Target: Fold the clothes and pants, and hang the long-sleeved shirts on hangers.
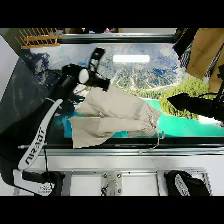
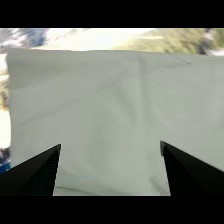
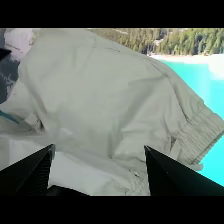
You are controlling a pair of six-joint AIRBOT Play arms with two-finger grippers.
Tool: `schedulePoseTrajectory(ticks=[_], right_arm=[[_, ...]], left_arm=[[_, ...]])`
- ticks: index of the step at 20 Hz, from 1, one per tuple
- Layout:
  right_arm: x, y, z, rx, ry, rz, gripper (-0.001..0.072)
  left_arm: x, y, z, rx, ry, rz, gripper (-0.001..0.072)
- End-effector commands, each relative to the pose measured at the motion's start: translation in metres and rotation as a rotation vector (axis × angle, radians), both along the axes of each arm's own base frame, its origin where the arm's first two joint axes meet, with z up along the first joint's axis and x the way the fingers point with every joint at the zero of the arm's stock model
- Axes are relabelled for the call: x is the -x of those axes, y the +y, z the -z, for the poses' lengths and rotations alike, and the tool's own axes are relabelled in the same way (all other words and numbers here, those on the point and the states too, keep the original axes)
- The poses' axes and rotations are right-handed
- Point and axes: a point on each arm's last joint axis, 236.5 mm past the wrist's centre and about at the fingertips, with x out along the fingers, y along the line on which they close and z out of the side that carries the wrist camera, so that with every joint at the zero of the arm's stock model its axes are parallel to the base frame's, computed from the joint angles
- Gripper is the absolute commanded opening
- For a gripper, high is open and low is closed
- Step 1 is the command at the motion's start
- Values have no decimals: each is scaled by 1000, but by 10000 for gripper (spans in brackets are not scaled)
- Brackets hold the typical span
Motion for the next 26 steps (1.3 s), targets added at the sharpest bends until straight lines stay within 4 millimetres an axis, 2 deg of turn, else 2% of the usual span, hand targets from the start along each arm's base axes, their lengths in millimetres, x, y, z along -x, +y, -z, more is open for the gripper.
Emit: schedulePoseTrajectory(ticks=[1, 3, 6, 8, 11, 15, 17, 20, 21, 22, 23, 24, 26], right_arm=[[-5, -5, 9, -16, 37, 20, 610], [-10, -7, 20, -36, 79, 30, 610], [-18, -14, 46, -78, 178, 55, 610], [-20, -26, 69, -108, 262, 77, 610], [-25, -51, 98, -151, 352, 138, 610], [-29, -76, 132, -190, 439, 200, 610], [-29, -82, 152, -175, 483, 209, 610], [-34, -90, 178, -181, 530, 235, 610], [-36, -90, 186, -189, 546, 241, 610], [-36, -89, 195, -193, 568, 241, 610], [-36, -85, 204, -198, 589, 234, 609], [-36, -80, 213, -200, 611, 222, 610], [-39, -69, 226, -191, 633, 202, 610]], left_arm=[[-46, 89, 50, 172, 131, -286, 686], [-57, 114, 79, 262, 215, -368, 687], [-65, 119, 102, 323, 301, -340, 687], [-63, 111, 115, 316, 361, -281, 686], [-58, 89, 127, 301, 427, -209, 686], [-51, 41, 132, 314, 455, -91, 686], [-47, 29, 142, 309, 456, -87, 687], [-41, 22, 149, 303, 470, -80, 683], [-42, 22, 149, 304, 468, -81, 539], [-42, 22, 149, 305, 468, -81, 318], [-42, 24, 149, 306, 468, -85, 130], [-43, 25, 148, 308, 469, -87, 6], [-45, 29, 145, 313, 463, -93, 4]])
